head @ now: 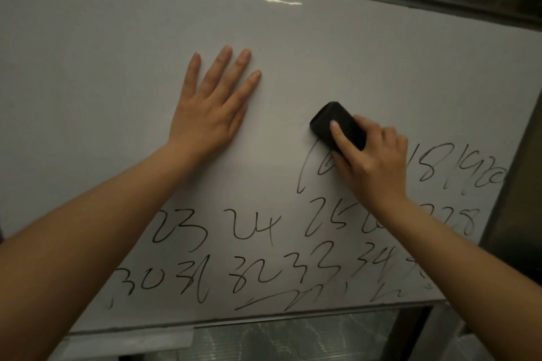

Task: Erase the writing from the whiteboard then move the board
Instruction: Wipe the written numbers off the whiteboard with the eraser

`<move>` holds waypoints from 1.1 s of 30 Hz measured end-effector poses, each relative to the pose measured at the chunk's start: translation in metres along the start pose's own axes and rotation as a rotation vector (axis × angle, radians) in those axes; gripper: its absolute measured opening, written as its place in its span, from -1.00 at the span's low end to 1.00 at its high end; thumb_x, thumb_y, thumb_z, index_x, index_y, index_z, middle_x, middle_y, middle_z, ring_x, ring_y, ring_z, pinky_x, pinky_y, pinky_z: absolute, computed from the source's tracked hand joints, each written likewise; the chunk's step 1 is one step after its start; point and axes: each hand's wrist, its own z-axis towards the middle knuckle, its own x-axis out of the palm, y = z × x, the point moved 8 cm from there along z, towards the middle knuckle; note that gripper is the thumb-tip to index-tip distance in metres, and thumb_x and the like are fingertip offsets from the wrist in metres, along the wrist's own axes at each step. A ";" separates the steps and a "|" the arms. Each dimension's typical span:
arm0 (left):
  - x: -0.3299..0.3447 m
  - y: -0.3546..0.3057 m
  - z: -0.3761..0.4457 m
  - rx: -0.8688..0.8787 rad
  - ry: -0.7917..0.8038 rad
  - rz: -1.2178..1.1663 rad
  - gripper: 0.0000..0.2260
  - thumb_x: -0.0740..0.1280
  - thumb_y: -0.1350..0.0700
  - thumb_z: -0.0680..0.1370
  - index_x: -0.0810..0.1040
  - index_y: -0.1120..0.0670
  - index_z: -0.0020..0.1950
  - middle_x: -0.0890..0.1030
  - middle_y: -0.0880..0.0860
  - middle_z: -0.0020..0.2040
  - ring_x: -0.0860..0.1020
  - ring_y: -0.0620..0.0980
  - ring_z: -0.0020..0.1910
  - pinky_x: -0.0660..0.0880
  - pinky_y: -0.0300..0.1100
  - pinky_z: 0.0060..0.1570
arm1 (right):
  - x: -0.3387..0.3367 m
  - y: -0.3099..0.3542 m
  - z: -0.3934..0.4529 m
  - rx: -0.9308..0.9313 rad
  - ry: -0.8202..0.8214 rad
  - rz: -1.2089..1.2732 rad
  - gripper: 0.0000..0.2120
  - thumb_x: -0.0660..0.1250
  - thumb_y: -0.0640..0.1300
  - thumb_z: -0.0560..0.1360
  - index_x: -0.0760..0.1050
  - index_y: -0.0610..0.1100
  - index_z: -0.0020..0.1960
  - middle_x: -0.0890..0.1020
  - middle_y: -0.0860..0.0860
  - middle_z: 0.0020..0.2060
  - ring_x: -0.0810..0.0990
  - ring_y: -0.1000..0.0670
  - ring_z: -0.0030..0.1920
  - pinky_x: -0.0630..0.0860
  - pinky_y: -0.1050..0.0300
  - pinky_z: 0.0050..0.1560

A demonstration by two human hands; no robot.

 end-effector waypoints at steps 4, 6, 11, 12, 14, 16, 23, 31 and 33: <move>0.000 0.003 -0.002 0.003 -0.001 0.003 -0.58 0.12 0.09 0.69 0.24 0.10 0.56 0.21 0.15 0.55 0.15 0.19 0.53 0.03 0.25 0.45 | 0.004 0.033 -0.043 -0.113 0.080 0.086 -0.49 0.40 -0.24 0.47 0.35 -0.08 0.37 0.41 -0.26 0.19 0.40 -0.18 -0.08 0.26 0.00 -0.14; 0.000 0.003 -0.001 0.004 -0.003 0.001 -0.58 0.12 0.09 0.69 0.24 0.10 0.55 0.22 0.15 0.55 0.15 0.20 0.53 0.02 0.25 0.45 | 0.005 0.050 -0.072 -0.242 0.140 0.090 -0.45 0.38 -0.29 0.42 0.34 -0.09 0.38 0.39 -0.27 0.20 0.41 -0.18 -0.05 0.28 -0.01 -0.11; 0.002 -0.001 0.000 0.011 0.006 0.006 -0.58 0.10 0.07 0.70 0.24 0.09 0.56 0.21 0.15 0.55 0.15 0.19 0.53 0.02 0.24 0.45 | 0.003 0.047 -0.084 -0.373 0.154 0.077 -0.43 0.43 -0.27 0.39 0.38 -0.04 0.36 0.44 -0.23 0.21 0.45 -0.17 0.00 0.30 -0.01 -0.10; 0.003 -0.001 0.000 0.012 0.011 0.006 -0.58 0.09 0.06 0.70 0.23 0.09 0.56 0.21 0.15 0.55 0.15 0.19 0.53 0.02 0.24 0.45 | 0.003 0.039 -0.075 -0.358 0.138 0.068 -0.43 0.43 -0.26 0.39 0.38 -0.04 0.36 0.45 -0.22 0.21 0.46 -0.17 -0.01 0.30 -0.01 -0.10; 0.005 0.000 0.000 0.012 0.024 0.003 -0.58 0.08 0.06 0.70 0.21 0.09 0.57 0.19 0.15 0.55 0.14 0.19 0.53 0.03 0.25 0.45 | 0.001 0.014 -0.049 -0.234 0.092 0.039 -0.46 0.43 -0.23 0.43 0.37 -0.02 0.37 0.45 -0.22 0.21 0.45 -0.18 -0.05 0.28 -0.01 -0.13; 0.006 0.002 -0.001 0.008 0.027 -0.002 -0.58 0.07 0.06 0.70 0.20 0.08 0.57 0.19 0.15 0.56 0.13 0.19 0.54 0.03 0.26 0.45 | 0.000 -0.021 -0.022 -0.029 0.055 0.001 -0.51 0.41 -0.17 0.46 0.40 -0.02 0.35 0.46 -0.23 0.17 0.44 -0.19 -0.09 0.26 -0.02 -0.14; 0.005 0.000 -0.001 0.007 0.007 -0.016 -0.58 0.07 0.06 0.70 0.24 0.10 0.56 0.20 0.16 0.55 0.15 0.20 0.53 0.06 0.27 0.44 | 0.004 -0.041 -0.018 0.204 0.076 0.046 -0.55 0.33 -0.08 0.51 0.38 -0.06 0.38 0.49 -0.28 0.12 0.47 -0.24 -0.04 0.31 -0.03 -0.12; 0.011 0.003 0.000 0.005 0.017 -0.009 -0.57 0.08 0.05 0.70 0.21 0.10 0.57 0.19 0.16 0.55 0.14 0.20 0.53 0.05 0.28 0.43 | 0.010 0.027 -0.087 -0.173 0.166 0.079 -0.52 0.40 -0.20 0.45 0.38 -0.04 0.34 0.42 -0.22 0.18 0.43 -0.16 -0.07 0.27 0.00 -0.13; 0.012 0.001 0.000 0.009 0.022 -0.011 -0.57 0.08 0.05 0.70 0.20 0.10 0.57 0.18 0.16 0.56 0.13 0.20 0.53 0.05 0.28 0.44 | 0.008 0.022 -0.088 -0.220 0.160 0.054 -0.52 0.37 -0.21 0.45 0.39 -0.03 0.33 0.43 -0.22 0.20 0.42 -0.16 -0.05 0.26 0.01 -0.12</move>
